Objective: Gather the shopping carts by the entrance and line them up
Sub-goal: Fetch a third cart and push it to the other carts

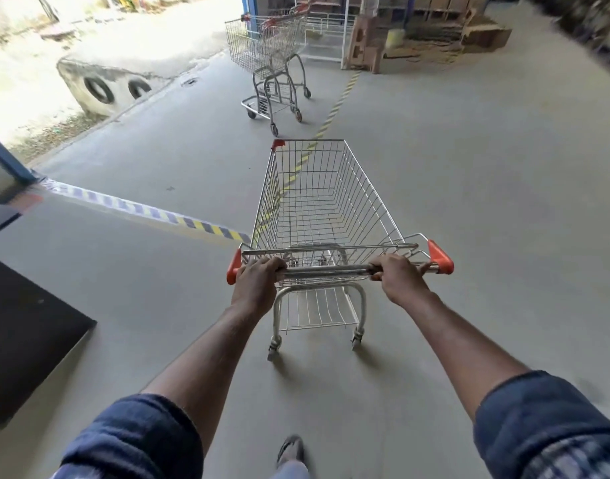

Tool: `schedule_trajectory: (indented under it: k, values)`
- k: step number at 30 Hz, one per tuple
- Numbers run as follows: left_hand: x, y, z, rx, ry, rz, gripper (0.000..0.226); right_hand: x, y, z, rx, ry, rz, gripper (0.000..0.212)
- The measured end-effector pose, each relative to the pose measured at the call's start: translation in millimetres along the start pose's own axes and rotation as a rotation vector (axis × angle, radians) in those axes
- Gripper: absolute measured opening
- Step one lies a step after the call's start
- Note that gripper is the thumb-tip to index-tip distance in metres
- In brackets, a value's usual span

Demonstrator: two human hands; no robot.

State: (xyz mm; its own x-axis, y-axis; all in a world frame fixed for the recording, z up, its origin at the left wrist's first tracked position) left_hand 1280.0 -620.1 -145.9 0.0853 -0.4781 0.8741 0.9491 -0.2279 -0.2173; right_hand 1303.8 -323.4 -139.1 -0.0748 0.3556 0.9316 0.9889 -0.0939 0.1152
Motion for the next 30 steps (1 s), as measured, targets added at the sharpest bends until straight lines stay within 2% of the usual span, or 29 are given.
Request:
schedule_trajectory:
  k: [4,7,13,16,20,23,30]
  values:
    - [-35.7,-99.4,0.1,0.008,-0.012,-0.001,0.028,6.5,-117.2,42.8,-0.011,0.063,0.046,0.05]
    - [-60.6,-181.2,2.3,0.021,-0.018,0.027,0.028,19.8,-207.1,66.3,-0.001,0.061,0.069,0.056]
    - [-94.6,-344.6,-4.9,0.061,-0.041,0.012,0.036,63.9,-349.9,72.5,0.052,0.075,0.115,0.043]
    - [-104.3,-418.5,-6.1,0.093,-0.036,-0.028,0.037,74.3,-413.4,74.9,0.031,0.102,0.136,0.045]
    - [-123.4,-513.4,-9.4,0.087,-0.019,-0.034,0.026,88.0,-507.6,93.3,0.032,0.179,0.085,0.051]
    - [-149.7,-584.3,-1.0,0.114,-0.007,0.004,0.026,110.1,-589.9,118.6,0.1,0.187,0.09,0.057]
    - [-230.1,-741.6,50.7,0.289,0.013,0.098,0.022,149.4,-828.6,204.2,0.206,0.197,0.083,0.05]
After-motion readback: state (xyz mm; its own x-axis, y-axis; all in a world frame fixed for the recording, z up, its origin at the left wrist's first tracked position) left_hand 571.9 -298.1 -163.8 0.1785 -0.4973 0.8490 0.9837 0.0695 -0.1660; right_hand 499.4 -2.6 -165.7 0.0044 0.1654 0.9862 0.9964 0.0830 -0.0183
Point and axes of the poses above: each hand's wrist, its own y-axis away from the middle knuckle, its own x-axis out of the back of the hand, z = x × y, the point moved 2 cm from there along -y, towards the middle knuckle, and after that the axes turned 4 degrees about y, right-handed, at the moved point
